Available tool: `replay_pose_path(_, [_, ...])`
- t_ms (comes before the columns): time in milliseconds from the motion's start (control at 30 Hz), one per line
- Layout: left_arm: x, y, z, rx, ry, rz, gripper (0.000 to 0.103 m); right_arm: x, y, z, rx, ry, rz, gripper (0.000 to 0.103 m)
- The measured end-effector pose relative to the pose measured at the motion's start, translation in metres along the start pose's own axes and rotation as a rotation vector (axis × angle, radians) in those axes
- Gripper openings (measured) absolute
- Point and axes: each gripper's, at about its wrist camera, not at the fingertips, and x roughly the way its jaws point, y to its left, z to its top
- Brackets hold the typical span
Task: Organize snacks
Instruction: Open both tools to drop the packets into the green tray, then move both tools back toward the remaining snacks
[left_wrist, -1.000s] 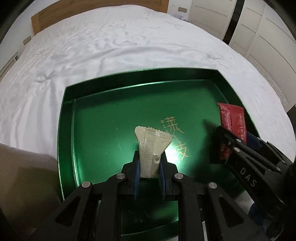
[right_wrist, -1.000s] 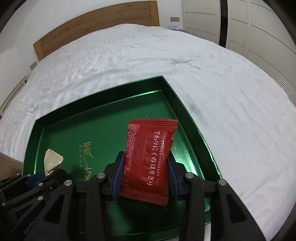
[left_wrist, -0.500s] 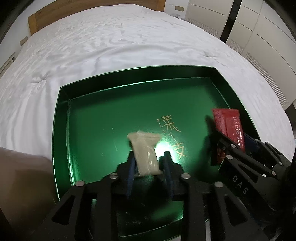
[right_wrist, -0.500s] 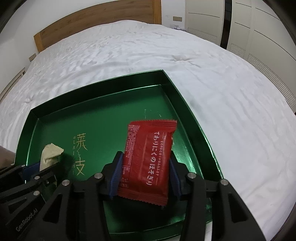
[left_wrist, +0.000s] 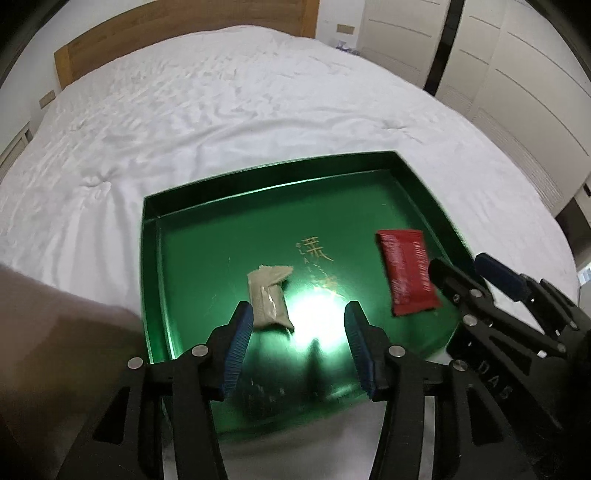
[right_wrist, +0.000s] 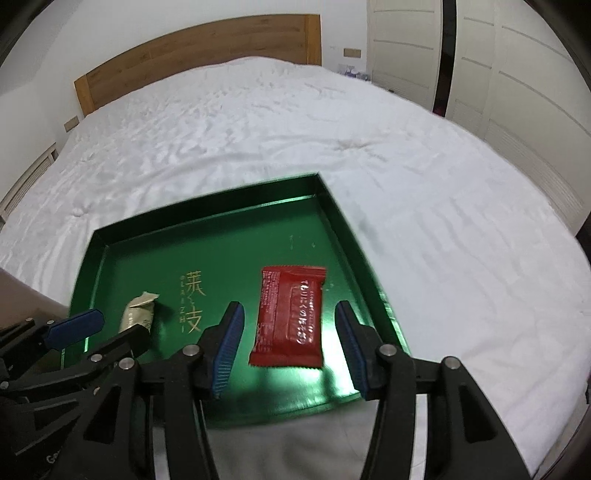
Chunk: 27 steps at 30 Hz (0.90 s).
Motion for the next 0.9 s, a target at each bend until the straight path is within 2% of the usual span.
replay_pose_path(233, [-0.053, -0.014, -0.042, 0.099, -0.012, -0.08, 0.046, -0.077, -0.011, -0.017, 0.056, -0.079, -0.059, 0.103])
replay_pose_path(467, [-0.11, -0.027, -0.098, 0.212, -0.038, -0.111, 0.046, -0.143, -0.011, -0.051, 0.075, -0.117, -0.098, 0.103])
replay_pose_path(633, [-0.144, -0.017, -0.129, 0.242, -0.06, -0.11, 0.046, -0.184, 0.004, -0.079, 0.073, -0.14, -0.079, 0.103])
replay_pose_path(900, [-0.188, 0.008, -0.18, 0.283, -0.083, -0.09, 0.046, -0.219, 0.033, -0.13, 0.121, -0.12, -0.003, 0.103])
